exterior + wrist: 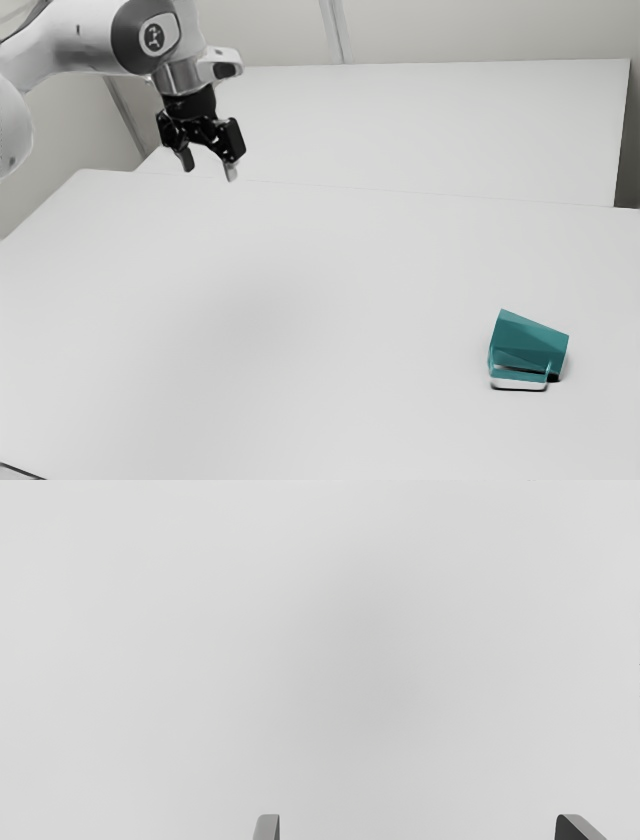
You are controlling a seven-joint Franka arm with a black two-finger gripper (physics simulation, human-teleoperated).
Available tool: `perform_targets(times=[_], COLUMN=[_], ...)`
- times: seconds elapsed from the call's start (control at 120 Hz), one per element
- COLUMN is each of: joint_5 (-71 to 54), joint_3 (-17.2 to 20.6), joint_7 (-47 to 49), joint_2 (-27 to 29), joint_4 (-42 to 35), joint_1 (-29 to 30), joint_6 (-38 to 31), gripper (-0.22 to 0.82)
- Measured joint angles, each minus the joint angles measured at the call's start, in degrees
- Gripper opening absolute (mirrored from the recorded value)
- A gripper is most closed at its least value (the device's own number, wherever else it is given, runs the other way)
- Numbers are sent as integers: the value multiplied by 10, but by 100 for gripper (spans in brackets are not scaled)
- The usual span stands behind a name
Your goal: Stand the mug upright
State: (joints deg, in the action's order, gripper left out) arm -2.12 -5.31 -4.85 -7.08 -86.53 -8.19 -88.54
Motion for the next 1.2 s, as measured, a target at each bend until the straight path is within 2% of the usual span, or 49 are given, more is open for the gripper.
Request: perform_targets(times=[0.192, 0.267, 0.367, 0.475, 0.633, 0.758, 0.875, 1.017, 1.2], joint_5=[-3, 7, 29, 64, 124, 197, 254, 292, 312], joint_3=[1, -3, -72, -89, -89, -88, -74, -57, -40], joint_7=[-4, -5, -5, -6, -7, -8, -7, -3, 2], joint_2=[1, 33, 47, 27, -33, -70, -76, -42, -47], joint_4=[-27, -105, -163, -197, -203, -203, -224, -287, -297], joint_1=[8, 3, -74, -110, -158, -200, -226, -251, -288], joint_6=[-38, -89, -168, -267, -401, -469, -501, -523, -558], gripper=[60, 60, 60, 60, 60, 60, 60, 60, 60])
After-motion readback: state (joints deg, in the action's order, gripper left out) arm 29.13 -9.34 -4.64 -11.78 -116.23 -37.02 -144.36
